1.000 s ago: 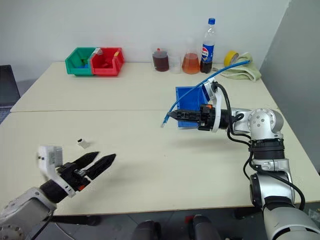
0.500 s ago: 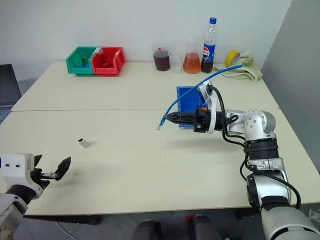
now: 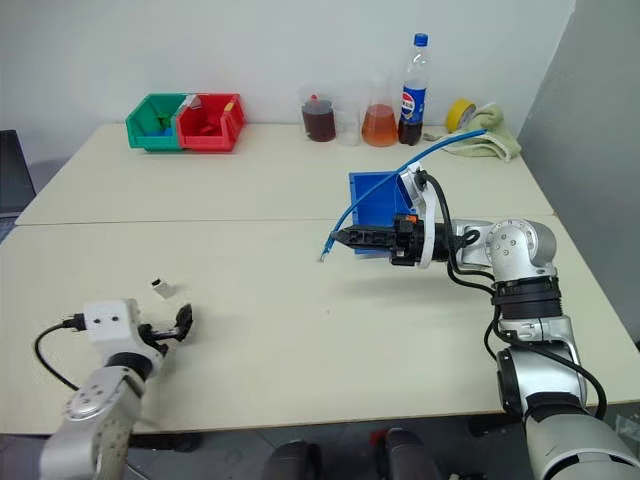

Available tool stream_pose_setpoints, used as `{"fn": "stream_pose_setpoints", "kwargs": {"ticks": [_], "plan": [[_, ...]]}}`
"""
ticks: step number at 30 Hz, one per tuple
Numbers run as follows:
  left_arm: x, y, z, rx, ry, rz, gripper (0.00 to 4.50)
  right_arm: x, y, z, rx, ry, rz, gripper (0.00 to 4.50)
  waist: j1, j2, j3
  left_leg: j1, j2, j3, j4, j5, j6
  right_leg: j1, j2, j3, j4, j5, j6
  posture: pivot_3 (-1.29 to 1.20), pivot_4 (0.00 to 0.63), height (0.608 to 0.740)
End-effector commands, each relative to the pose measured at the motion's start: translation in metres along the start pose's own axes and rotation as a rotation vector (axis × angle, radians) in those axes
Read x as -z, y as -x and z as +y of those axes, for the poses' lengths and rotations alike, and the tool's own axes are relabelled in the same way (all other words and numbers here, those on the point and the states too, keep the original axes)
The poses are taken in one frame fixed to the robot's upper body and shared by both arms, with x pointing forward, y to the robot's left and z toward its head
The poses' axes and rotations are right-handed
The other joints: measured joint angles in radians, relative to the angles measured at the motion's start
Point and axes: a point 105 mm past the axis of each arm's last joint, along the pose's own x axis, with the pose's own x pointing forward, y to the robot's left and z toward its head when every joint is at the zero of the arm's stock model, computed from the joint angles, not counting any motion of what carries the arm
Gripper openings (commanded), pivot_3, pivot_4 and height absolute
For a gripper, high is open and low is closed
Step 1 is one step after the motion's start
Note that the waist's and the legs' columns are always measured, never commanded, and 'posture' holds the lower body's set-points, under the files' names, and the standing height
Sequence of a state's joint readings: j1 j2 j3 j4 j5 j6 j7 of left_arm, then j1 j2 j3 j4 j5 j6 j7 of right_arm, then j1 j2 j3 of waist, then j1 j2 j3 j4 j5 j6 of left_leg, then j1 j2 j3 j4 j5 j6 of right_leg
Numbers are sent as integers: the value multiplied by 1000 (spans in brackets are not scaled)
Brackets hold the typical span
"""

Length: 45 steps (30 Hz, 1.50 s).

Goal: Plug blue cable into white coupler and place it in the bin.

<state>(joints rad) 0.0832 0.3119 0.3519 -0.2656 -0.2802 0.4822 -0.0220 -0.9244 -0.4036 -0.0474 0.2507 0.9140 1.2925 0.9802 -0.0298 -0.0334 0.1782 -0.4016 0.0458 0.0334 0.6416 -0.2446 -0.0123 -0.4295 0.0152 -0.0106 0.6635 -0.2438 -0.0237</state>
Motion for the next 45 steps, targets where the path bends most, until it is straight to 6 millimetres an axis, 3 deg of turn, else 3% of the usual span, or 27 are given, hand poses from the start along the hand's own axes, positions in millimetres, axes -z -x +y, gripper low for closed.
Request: {"fn": "stream_pose_setpoints", "kwargs": {"ticks": [1, 9, 17, 24, 28, 41, 45], "plan": [[-17, -1, 0, -74, -40, -62, 4490, -8, 2, 10, -16, 51, -12, 78, 1, 0, 0, 0, 0, 0, 0, 0, 0, 0, 0, 0, 0, 0, 0, 0, 150, 740], [-28, 4, 30, -55, -118, -65, 4490, -9, 3, 9, -3, 60, -19, 78, 0, 0, 0, 0, 0, 0, 0, 0, 0, 0, 0, 0, 0, 0, 0, 0, 150, 740], [-39, -11, 31, 334, -181, -3, 4490, -11, 3, 6, 8, 61, -33, 78, 1, 0, 0, 0, 0, 0, 1, 0, 0, 0, 0, -1, 0, 0, 0, 0, 150, 740], [-35, -25, 26, 593, -322, 76, 4490, -13, 5, 6, 21, 69, -33, 78, 2, 0, 0, 0, 0, 0, 0, 0, 0, 0, 0, -1, 0, 0, 0, 0, 150, 740], [-35, -38, 38, 582, -388, 105, 4490, -14, 7, 6, 33, 76, -33, 78, 2, 0, 0, -1, 0, 0, 0, 0, 0, -1, 0, -1, 0, 0, 0, 0, 150, 740], [-37, -38, 43, 613, -401, 111, 4490, -14, 12, 8, 58, 81, -40, 78, 0, 0, 0, -1, 0, 1, -1, 0, 0, -3, 0, 0, 1, 0, 0, 0, 150, 740], [-37, -42, 53, 609, -432, 136, 4490, -16, 10, 8, 57, 85, -39, 78, 0, 0, 0, -1, 0, 1, -1, 0, 0, -3, 0, 0, 1, 0, 0, 0, 150, 740]]}}
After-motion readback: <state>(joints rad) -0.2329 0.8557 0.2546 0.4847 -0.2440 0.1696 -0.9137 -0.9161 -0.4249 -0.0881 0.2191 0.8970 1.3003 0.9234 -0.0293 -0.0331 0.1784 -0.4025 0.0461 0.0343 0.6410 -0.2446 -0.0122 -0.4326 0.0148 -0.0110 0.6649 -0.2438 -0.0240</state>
